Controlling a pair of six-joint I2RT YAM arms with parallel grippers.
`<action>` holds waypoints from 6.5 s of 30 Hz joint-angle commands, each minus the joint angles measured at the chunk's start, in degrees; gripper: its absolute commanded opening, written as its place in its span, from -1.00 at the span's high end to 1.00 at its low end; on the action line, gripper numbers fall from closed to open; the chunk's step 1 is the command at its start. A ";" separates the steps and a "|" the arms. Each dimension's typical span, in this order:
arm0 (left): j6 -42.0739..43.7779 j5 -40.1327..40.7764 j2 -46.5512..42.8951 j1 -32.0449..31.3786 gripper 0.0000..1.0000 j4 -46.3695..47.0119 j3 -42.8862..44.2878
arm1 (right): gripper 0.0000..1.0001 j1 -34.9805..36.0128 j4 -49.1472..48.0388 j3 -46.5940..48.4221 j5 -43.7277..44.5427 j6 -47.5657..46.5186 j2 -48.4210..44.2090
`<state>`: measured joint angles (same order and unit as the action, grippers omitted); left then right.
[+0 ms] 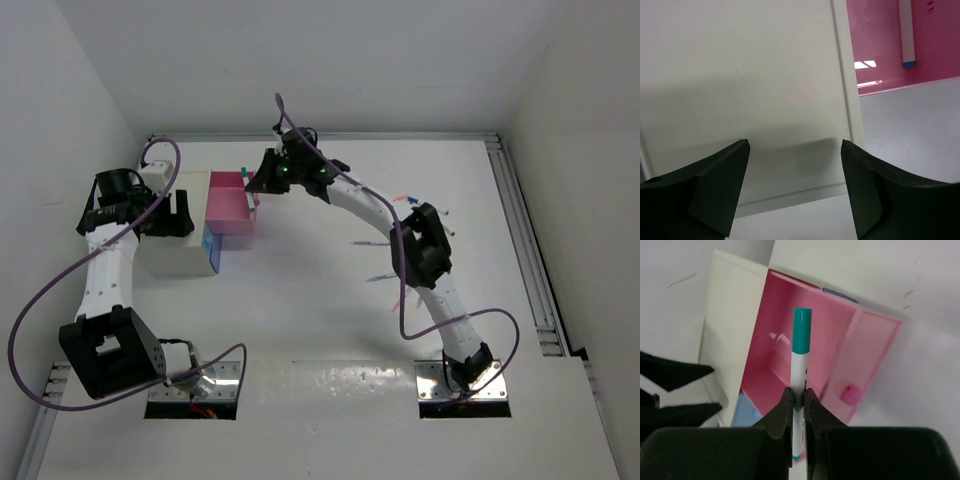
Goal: Sort the stationery into containers
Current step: Place the pen in the storage box, then pick up the pen from the center of the board, then place the pen in the storage box.
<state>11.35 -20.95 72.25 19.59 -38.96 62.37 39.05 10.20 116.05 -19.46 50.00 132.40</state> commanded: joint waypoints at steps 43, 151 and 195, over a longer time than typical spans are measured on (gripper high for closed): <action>0.34 -1.28 -0.09 1.85 -0.60 -1.47 0.73 | 0.74 -25.93 13.34 -28.92 16.20 -52.41 -29.47; 7.91 13.30 -4.84 -55.41 1.00 3.38 1.43 | 0.06 -35.70 30.67 -30.42 -40.22 -35.85 -35.27; -24.63 16.11 26.54 -23.64 0.57 -4.63 24.56 | 0.08 -44.32 23.11 -51.45 -25.89 -40.15 -42.14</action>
<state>-12.75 -4.84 99.24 -4.43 -44.14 86.80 -4.91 33.91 62.48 -47.64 11.92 89.86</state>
